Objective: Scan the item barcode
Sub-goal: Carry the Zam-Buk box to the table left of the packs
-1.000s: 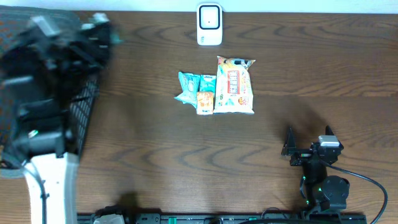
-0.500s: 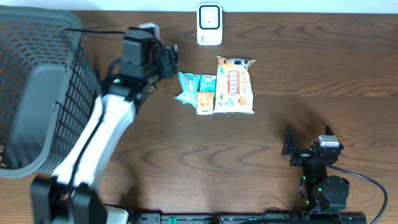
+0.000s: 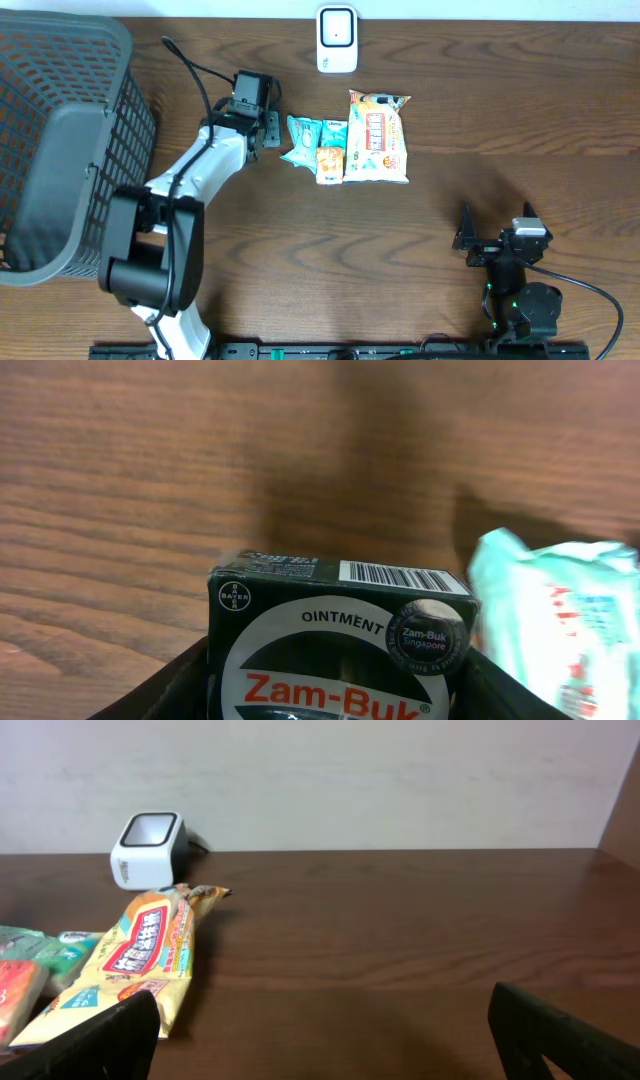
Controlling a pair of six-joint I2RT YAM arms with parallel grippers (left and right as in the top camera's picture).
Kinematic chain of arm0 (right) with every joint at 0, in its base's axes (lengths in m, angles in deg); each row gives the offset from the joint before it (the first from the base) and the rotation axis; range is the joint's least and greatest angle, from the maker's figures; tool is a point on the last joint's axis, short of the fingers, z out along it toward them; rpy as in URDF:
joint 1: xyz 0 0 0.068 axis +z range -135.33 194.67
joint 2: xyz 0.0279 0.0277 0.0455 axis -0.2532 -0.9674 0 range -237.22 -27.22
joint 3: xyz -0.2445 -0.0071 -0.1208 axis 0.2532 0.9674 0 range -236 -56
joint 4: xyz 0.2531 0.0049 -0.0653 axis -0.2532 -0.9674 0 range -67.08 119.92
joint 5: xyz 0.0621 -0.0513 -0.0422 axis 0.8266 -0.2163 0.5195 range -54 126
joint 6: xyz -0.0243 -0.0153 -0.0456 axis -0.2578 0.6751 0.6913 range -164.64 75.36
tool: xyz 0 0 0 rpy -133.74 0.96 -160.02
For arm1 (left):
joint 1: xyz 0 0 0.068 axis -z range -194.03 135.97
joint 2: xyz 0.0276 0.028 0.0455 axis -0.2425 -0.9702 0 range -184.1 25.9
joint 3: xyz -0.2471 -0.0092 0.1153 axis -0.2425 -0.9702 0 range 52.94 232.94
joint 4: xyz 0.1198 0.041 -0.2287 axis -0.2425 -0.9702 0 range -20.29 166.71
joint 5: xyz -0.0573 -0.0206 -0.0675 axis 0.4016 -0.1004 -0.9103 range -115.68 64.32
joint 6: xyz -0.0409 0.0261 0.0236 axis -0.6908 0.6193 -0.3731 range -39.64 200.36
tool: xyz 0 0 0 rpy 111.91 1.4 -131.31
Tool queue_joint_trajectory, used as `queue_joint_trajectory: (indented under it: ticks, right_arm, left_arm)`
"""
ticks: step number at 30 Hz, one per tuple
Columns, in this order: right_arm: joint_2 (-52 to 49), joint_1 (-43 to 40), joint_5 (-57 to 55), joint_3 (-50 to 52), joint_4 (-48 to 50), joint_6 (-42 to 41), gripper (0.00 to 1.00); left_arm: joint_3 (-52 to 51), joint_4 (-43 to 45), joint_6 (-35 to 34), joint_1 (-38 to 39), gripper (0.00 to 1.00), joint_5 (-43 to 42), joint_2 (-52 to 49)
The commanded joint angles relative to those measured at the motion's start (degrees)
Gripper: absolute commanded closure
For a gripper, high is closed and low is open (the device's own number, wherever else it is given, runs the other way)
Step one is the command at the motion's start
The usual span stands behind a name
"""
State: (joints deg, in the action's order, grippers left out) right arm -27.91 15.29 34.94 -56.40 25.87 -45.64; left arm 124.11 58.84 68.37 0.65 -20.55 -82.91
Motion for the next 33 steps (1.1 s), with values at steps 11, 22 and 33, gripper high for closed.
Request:
queue_joint_trajectory:
  ticks: [11, 22, 33]
  right_arm:
    - [0.15, -0.55, 0.11, 0.09, -0.22, 0.42, 0.01]
    - [0.15, -0.55, 0.11, 0.09, -0.22, 0.42, 0.01]
    - [0.15, -0.55, 0.11, 0.09, -0.22, 0.42, 0.01]
  left_arm:
    - [1.27, -0.83, -5.27, -0.07, 0.33, 1.33, -1.68]
    - [1.29, -2.27, -5.25, -0.07, 0.26, 1.31, 4.85]
    - [1.29, -2.6, -5.27, -0.13, 0.21, 1.38, 22.69]
